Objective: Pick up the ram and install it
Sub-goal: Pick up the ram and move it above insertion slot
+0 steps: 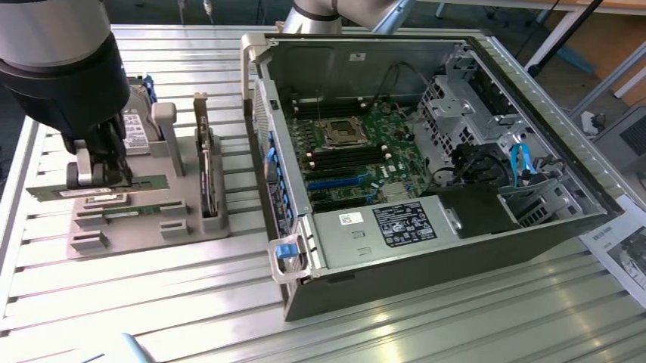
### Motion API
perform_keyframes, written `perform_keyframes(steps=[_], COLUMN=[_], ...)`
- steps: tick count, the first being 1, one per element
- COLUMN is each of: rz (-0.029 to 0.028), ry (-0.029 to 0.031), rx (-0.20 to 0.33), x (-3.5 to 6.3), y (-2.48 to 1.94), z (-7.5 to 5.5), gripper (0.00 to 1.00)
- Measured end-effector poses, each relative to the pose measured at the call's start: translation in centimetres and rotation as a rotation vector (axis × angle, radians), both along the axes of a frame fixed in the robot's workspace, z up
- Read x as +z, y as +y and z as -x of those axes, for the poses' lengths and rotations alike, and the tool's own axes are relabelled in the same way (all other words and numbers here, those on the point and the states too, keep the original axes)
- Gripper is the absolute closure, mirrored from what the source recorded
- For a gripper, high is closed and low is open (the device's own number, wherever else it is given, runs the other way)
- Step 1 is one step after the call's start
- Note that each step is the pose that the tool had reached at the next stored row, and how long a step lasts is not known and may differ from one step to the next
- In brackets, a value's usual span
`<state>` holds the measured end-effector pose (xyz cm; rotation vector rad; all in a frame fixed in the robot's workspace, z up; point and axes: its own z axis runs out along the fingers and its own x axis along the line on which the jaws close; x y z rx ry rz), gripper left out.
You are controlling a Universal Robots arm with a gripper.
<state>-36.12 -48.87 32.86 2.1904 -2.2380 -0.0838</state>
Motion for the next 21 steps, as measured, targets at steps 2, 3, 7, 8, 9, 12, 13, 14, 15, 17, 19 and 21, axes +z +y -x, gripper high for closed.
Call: perform_keyframes(steps=[2,3,7,8,9,12,13,14,15,17,19,21], rz=[-0.0008,-0.0011,-0.0025,-0.0033,-0.0046,-0.0063,-0.0068,-0.0079,-0.0086,-0.0098,-0.0105,-0.0113], ry=[0.0,-0.0001,0.0,-0.0001,-0.0001,0.0,0.0,-0.0001,-0.0001,-0.0001,0.0,-0.0001], rx=[0.0,0.0,0.0,0.0,0.0,0.0,0.0,0.0,0.0,0.0,0.0,0.0], x=[0.36,0.51,1.18,1.43,1.83,2.42,2.59,2.86,3.07,3.48,3.81,4.15], y=[0.0,0.0,0.0,0.0,0.0,0.0,0.0,0.0,0.0,0.0,0.0,0.0], z=[0.0,0.0,0.0,0.0,0.0,0.0,-0.1,-0.1,-0.1,-0.1,-0.1,-0.1], gripper=[0.88,0.88,0.88,0.88,0.88,0.88,0.88,0.88,0.88,0.88,0.88,0.88])
